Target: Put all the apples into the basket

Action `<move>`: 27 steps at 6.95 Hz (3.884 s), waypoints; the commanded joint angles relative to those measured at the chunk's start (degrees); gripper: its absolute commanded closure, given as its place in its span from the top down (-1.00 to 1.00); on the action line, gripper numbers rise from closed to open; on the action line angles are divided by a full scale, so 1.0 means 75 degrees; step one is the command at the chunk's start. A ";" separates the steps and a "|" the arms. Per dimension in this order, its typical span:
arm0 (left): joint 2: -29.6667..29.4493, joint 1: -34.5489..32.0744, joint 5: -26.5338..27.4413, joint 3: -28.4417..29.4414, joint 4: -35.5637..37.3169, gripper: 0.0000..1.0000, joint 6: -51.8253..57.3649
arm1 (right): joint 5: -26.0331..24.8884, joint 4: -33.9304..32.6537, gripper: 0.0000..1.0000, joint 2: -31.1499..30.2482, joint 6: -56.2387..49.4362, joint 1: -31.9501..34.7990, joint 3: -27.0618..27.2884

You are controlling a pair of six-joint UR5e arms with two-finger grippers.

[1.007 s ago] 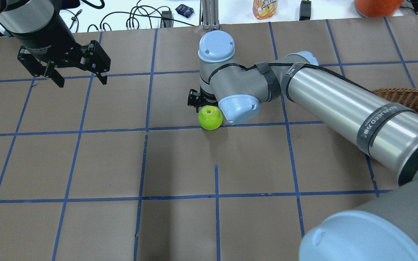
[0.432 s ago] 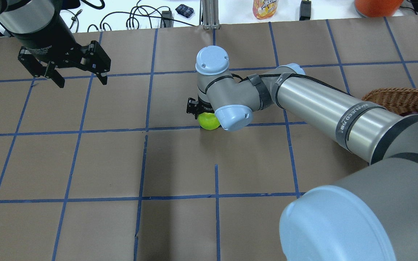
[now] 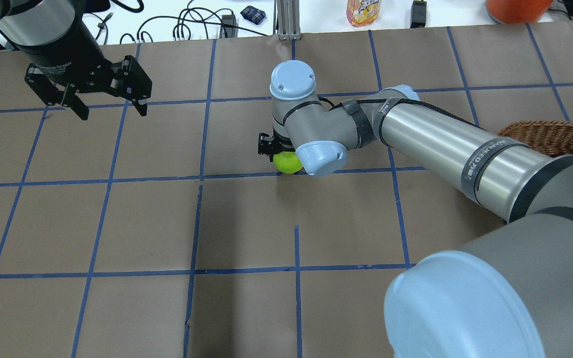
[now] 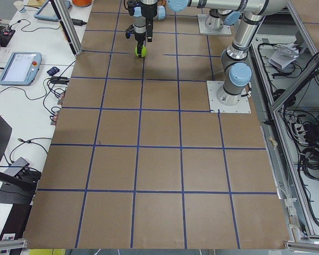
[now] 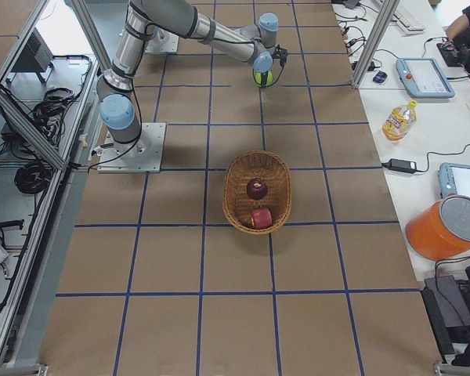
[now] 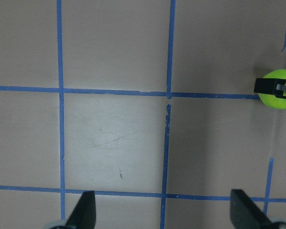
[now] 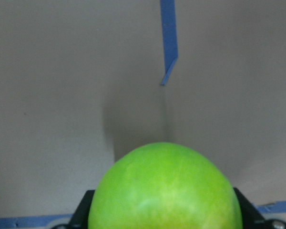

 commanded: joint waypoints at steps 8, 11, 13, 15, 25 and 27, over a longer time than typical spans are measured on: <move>0.0043 0.0000 0.0015 -0.0006 0.0012 1.00 0.0010 | -0.0259 0.0166 -0.03 -0.2809 -0.9299 -0.6939 0.2977; 0.0043 0.0000 0.0003 -0.0018 0.0012 1.00 -0.0002 | -0.0059 -0.0456 0.33 -0.2823 -0.9833 -0.7694 0.3520; 0.0043 0.0000 0.0015 -0.0018 0.0000 1.00 0.0010 | -0.0094 -0.0363 1.00 -0.2880 -0.9892 -0.7706 0.3451; 0.0043 0.0000 0.0015 -0.0018 0.0012 1.00 -0.0002 | -0.0071 0.0252 1.00 -0.3137 -0.9892 -0.7624 0.3148; 0.0031 0.0000 0.0003 -0.0018 0.0012 1.00 -0.0002 | 0.0094 0.5754 1.00 -0.4300 -0.2649 -0.2596 -0.0968; 0.0031 0.0000 0.0003 -0.0018 0.0012 1.00 -0.0014 | 0.0070 0.5766 1.00 -0.4217 -0.2650 -0.2596 -0.1015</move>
